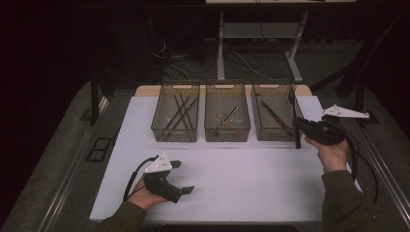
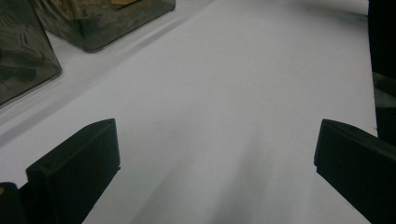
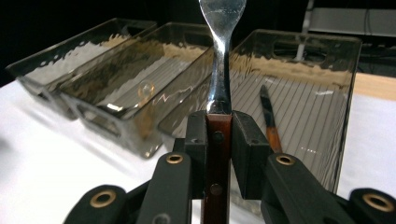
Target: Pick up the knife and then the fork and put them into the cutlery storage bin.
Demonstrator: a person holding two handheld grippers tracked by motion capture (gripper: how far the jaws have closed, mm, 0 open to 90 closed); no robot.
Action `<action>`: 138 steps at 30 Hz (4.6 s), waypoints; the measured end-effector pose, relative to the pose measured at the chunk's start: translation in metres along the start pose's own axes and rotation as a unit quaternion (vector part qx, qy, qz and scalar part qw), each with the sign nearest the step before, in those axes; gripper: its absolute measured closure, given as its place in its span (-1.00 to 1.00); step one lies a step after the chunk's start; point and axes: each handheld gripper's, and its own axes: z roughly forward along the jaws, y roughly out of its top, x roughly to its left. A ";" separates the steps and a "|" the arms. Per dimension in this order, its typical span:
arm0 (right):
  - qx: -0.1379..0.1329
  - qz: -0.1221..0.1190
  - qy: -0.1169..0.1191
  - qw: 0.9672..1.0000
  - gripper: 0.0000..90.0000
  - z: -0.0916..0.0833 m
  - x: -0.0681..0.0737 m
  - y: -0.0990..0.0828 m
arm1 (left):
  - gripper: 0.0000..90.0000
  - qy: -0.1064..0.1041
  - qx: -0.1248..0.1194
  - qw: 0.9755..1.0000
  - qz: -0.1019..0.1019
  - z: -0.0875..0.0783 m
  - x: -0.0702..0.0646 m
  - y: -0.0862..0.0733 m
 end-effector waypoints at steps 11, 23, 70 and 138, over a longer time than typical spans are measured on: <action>-0.018 0.001 -0.020 1.000 0.72 0.023 -0.006 0.035 | -1.00 -0.002 -0.003 1.000 -0.001 0.000 0.000 0.000; 0.025 0.005 -0.063 0.998 0.72 0.067 -0.020 0.047 | -1.00 -0.005 -0.004 1.000 0.000 0.001 -0.002 0.000; 0.067 0.022 -0.040 0.997 -0.61 0.078 -0.028 0.033 | -1.00 -0.001 0.002 1.000 0.007 0.003 -0.001 0.000; 0.070 -0.063 0.079 0.992 -0.68 0.001 0.062 -0.096 | -1.00 0.006 0.006 1.000 0.005 0.000 -0.002 -0.001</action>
